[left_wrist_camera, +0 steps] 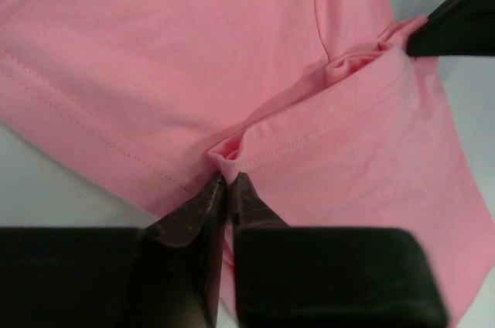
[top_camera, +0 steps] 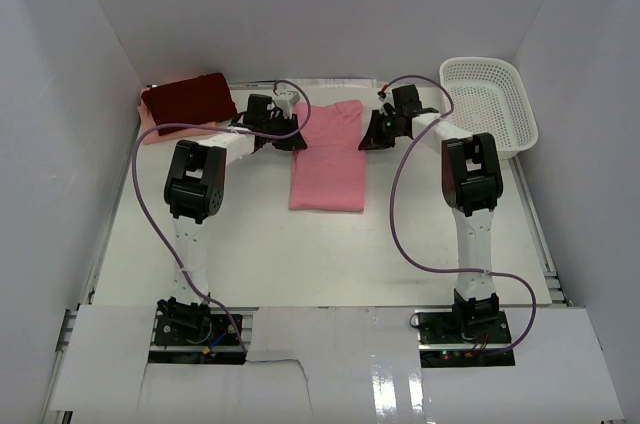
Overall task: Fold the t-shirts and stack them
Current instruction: Fold the folded rectangular tshirt in 1/3 of the way
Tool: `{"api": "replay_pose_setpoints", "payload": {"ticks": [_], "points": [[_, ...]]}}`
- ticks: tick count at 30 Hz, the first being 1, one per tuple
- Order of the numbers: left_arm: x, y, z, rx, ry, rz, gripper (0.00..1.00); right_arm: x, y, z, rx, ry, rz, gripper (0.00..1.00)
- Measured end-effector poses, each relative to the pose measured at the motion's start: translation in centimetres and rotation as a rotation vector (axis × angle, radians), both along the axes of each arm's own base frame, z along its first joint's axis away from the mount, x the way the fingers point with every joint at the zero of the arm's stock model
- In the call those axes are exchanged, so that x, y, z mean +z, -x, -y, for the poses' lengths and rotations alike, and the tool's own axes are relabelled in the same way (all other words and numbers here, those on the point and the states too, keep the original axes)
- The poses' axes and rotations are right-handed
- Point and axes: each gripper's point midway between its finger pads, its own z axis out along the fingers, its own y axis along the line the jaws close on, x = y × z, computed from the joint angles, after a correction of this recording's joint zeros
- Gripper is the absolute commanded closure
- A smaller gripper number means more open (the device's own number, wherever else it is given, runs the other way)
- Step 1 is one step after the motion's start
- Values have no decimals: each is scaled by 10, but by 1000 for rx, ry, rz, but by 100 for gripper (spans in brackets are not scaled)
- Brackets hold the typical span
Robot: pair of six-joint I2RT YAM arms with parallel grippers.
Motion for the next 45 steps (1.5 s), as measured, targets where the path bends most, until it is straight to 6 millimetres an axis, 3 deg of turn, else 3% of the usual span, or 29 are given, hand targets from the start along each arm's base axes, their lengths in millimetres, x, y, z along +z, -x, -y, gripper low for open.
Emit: {"api": "replay_pose_setpoints", "payload": {"ticks": [3, 24, 40, 45], "points": [[0, 0, 0, 0, 0, -3, 92, 0, 0, 0, 0, 0, 0, 92], [3, 1, -2, 26, -1, -28, 91, 12, -2, -6, 18, -36, 7, 92], [45, -8, -11, 87, -20, 55, 93, 30, -6, -15, 24, -61, 19, 92], [50, -10, -14, 99, -23, 65, 93, 36, -9, -18, 28, -67, 29, 92]]}}
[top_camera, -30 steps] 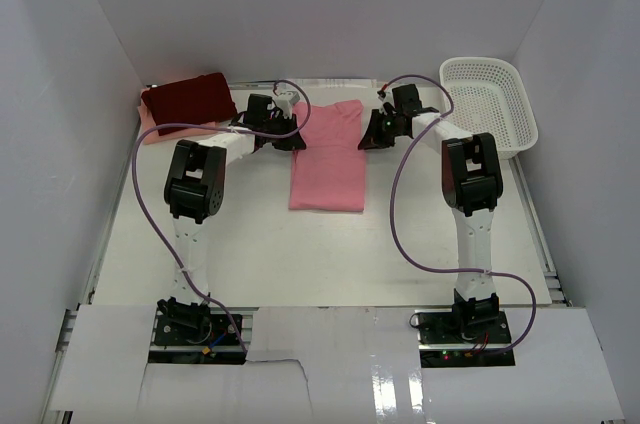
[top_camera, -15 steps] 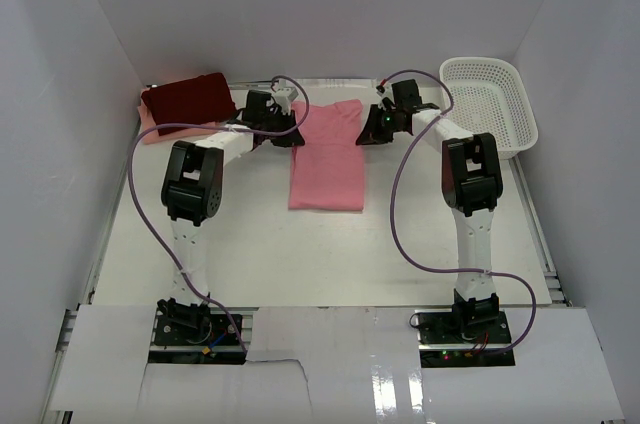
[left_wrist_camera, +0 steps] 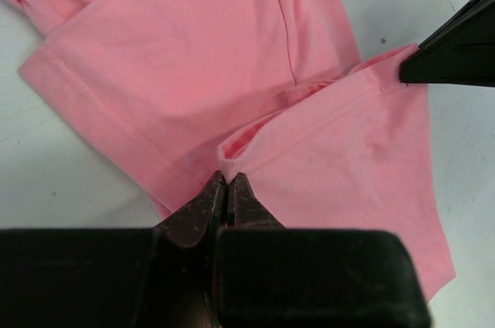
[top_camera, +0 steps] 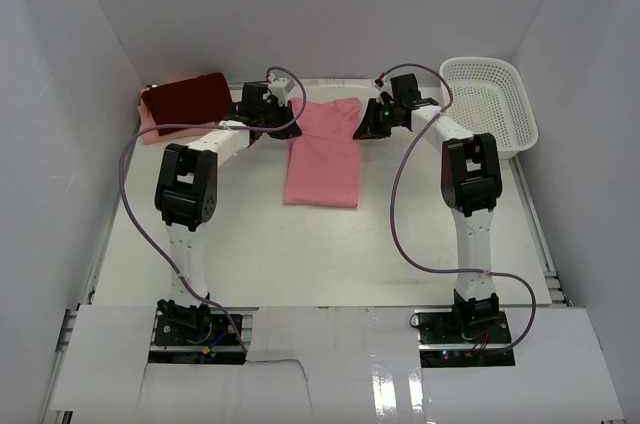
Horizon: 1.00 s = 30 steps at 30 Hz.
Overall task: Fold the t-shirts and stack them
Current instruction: Fold the folded rectangular tshirt in 1/3 of the way
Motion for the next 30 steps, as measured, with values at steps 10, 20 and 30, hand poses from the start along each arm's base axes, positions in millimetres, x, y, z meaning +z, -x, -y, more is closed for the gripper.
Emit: {"api": "replay_pose_setpoints", "payload": {"ticks": [10, 20, 30], "points": [[-6, 2, -16, 49, -8, -22, 94, 15, -1, -6, 15, -20, 15, 92], [1, -3, -24, 81, 4, -8, 94, 21, -2, -9, 20, -24, 30, 92], [-5, -5, -22, 75, 11, -10, 92, 12, -2, -9, 23, -16, 22, 92]]}}
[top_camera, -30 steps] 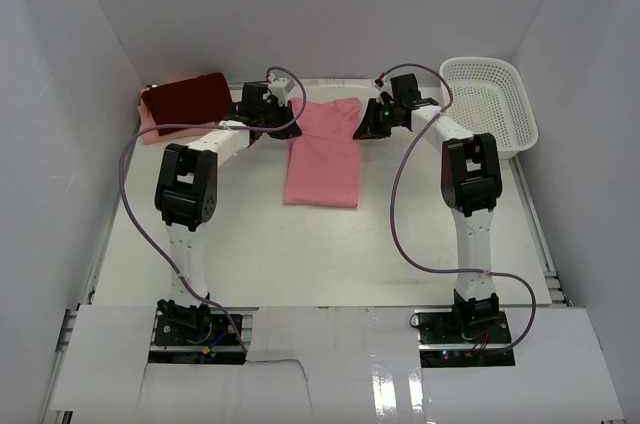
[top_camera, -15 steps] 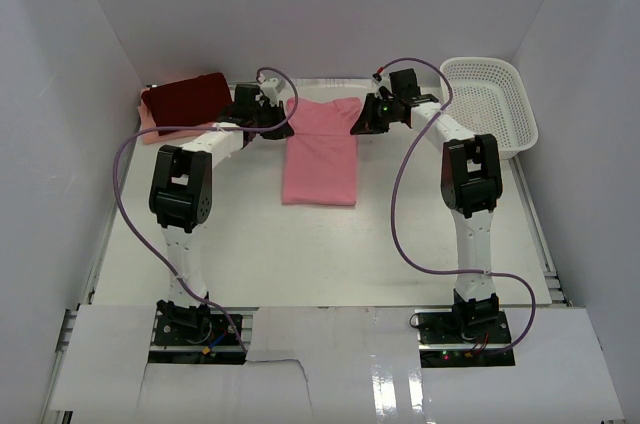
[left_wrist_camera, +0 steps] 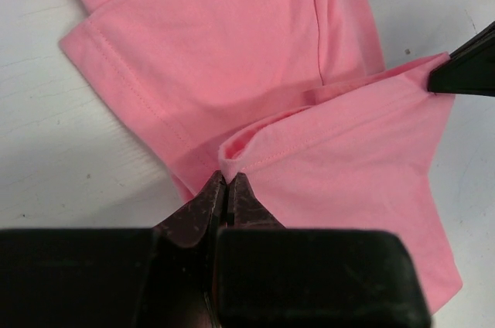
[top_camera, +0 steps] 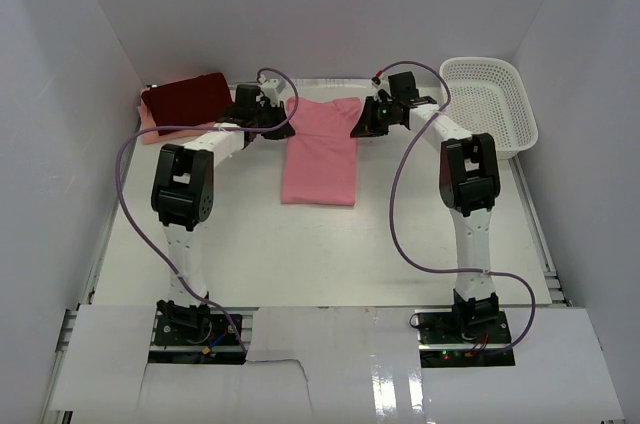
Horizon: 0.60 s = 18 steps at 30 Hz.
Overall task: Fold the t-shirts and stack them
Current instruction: Fold the folded rectangular tshirt in 1/3 of the way
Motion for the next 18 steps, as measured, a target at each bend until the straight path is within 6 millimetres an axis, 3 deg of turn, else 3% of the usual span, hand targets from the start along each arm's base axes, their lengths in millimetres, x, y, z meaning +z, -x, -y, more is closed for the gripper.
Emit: {"api": "replay_pose_setpoints", "payload": {"ticks": [10, 12, 14, 18], "points": [[-31, -1, 1, -6, -5, -43, 91, -50, 2, 3, -7, 39, -74, 91], [-33, -1, 1, -4, -7, -47, 82, -51, 1, 3, -7, 38, -74, 75], [-32, -4, -1, 9, -13, -46, 67, -49, -1, 3, -8, 37, -65, 58], [-24, -16, -9, 67, -48, -20, 62, -43, -8, 3, -13, 54, -26, 50]]}}
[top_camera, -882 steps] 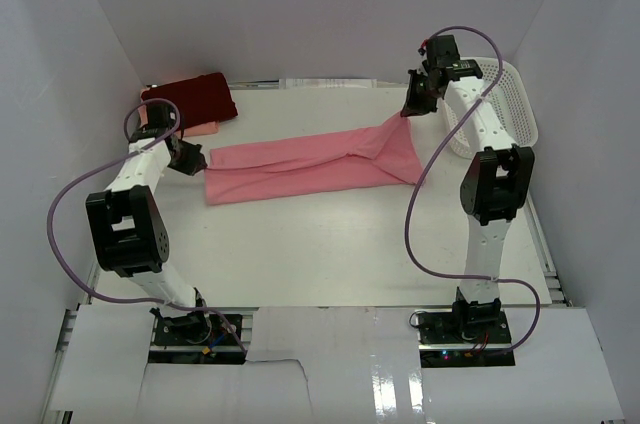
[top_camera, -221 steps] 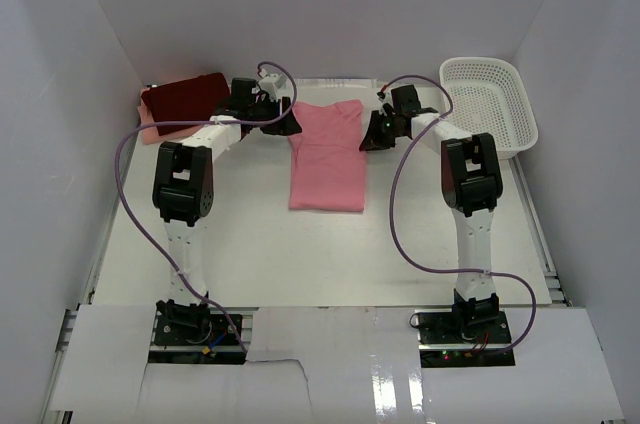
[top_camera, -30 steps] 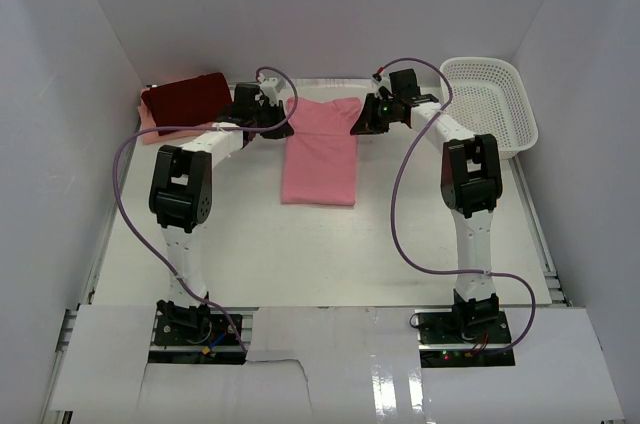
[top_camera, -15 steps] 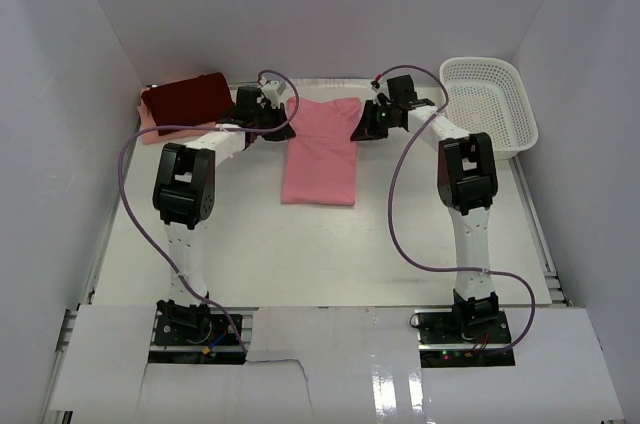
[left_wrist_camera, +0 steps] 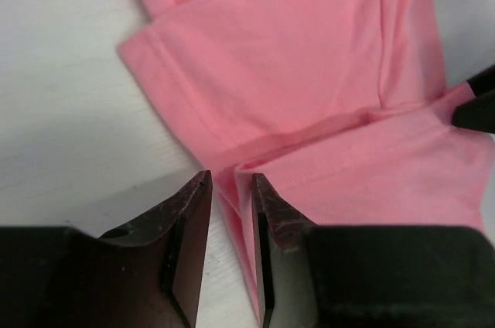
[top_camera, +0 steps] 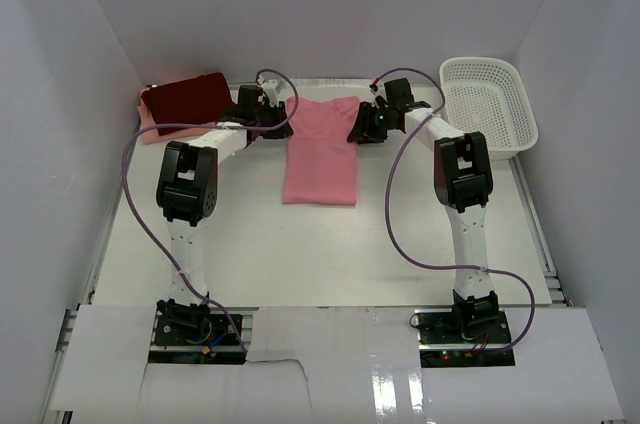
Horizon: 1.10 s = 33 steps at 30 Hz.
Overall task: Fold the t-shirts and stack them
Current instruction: Fold the folded rectangular tshirt in 1/3 of the way, then grab one side of the 2/3 rectangular tshirt with both arms
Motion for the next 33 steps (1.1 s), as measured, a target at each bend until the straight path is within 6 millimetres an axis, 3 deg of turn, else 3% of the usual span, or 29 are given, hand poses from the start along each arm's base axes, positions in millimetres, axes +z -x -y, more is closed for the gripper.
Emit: {"api": "replay_pose_setpoints", "payload": {"ticks": [5, 7, 10, 13, 16, 18, 21, 22, 23, 25, 27, 33], "points": [[16, -13, -17, 91, -60, 43, 58, 14, -13, 8, -25, 45, 58, 48], [32, -15, -22, 118, -73, 69, 57, 30, -17, 10, -35, 51, 92, 47], [72, -14, -28, 145, -73, 129, 57, 69, -18, 12, -48, 42, 154, 46], [124, -2, -31, 159, -41, 199, 57, 112, -6, 13, -41, 9, 212, 43], [154, 27, -35, 173, 7, 224, 54, 125, 29, 15, -18, -21, 199, 40], [152, 50, -35, 161, 42, 199, 52, 113, 55, 16, -2, -36, 164, 42], [123, 83, -26, 109, 105, 106, 52, 77, 99, 15, 36, -64, 64, 65], [110, 93, -20, 84, 139, 76, 53, 64, 112, 13, 47, -75, 22, 84], [97, 104, -12, 46, 183, 39, 55, 52, 124, 11, 62, -91, -18, 92], [72, 130, 2, -22, 260, -57, 59, 37, 144, 4, 87, -125, -93, 92], [59, 145, 16, -86, 324, -122, 61, 34, 151, -5, 110, -165, -110, 92], [45, 160, 51, -228, 433, -194, 64, 42, 156, -37, 183, -265, -81, 92]]}}
